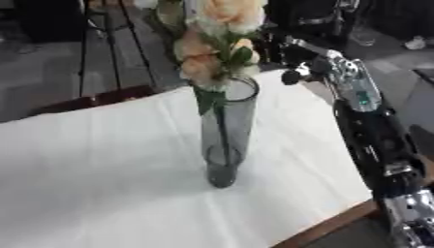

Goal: Arrange flowers into the vase.

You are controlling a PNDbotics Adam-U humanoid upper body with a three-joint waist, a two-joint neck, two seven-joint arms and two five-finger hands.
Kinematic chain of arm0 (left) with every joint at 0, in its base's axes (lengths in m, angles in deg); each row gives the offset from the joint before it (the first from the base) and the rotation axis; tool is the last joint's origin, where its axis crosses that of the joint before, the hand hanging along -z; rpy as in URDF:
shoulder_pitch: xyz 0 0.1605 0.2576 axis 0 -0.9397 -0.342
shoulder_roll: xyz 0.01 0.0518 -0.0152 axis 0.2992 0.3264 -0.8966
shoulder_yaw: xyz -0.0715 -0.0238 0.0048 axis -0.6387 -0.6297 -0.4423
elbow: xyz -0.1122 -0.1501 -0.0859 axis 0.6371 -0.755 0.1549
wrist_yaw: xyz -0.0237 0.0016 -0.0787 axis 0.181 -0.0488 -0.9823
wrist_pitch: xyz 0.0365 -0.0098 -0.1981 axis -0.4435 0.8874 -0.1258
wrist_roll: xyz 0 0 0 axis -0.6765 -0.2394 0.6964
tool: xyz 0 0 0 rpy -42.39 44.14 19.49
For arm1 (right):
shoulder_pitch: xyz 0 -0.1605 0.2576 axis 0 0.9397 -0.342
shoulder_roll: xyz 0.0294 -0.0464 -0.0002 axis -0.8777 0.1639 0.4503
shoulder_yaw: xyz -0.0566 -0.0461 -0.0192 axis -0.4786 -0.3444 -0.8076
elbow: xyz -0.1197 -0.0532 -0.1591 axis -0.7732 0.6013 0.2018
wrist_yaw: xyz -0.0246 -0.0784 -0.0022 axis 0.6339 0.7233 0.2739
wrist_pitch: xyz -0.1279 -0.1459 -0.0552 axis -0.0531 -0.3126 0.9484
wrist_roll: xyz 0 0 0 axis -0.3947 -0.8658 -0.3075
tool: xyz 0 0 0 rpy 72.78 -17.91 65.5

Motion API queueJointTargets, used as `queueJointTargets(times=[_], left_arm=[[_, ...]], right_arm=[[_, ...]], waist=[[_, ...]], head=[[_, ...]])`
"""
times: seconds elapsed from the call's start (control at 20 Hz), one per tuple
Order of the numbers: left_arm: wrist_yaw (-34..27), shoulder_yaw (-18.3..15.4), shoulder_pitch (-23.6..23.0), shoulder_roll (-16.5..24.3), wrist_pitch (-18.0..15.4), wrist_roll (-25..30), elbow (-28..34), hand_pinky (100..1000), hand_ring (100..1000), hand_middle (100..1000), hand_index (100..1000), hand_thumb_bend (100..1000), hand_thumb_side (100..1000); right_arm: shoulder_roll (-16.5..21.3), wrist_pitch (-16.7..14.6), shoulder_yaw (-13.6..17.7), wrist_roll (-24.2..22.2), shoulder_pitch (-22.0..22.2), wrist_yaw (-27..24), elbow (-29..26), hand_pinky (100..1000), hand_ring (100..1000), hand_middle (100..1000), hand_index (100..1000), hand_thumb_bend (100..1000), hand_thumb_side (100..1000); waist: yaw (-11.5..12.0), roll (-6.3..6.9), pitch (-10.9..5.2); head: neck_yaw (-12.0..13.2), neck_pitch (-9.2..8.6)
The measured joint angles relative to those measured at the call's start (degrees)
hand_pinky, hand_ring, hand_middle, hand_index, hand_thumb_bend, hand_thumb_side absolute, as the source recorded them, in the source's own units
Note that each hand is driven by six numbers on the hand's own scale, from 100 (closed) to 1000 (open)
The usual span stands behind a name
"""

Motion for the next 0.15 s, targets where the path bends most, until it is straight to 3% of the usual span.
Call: queueJointTargets(times=[0.15], left_arm=[[0.1, -0.2, -0.1, 0.0, 0.0, -0.3, 0.0, 728, 678, 637, 824, 518, 972]], right_arm=[[0.8, 0.7, 2.5, 0.9, 3.3, -1.3, 1.2, 667, 772, 809, 896, 1000, 541]], waist=[[-2.0, 0.00, 0.01]], head=[[0.7, -0.03]])
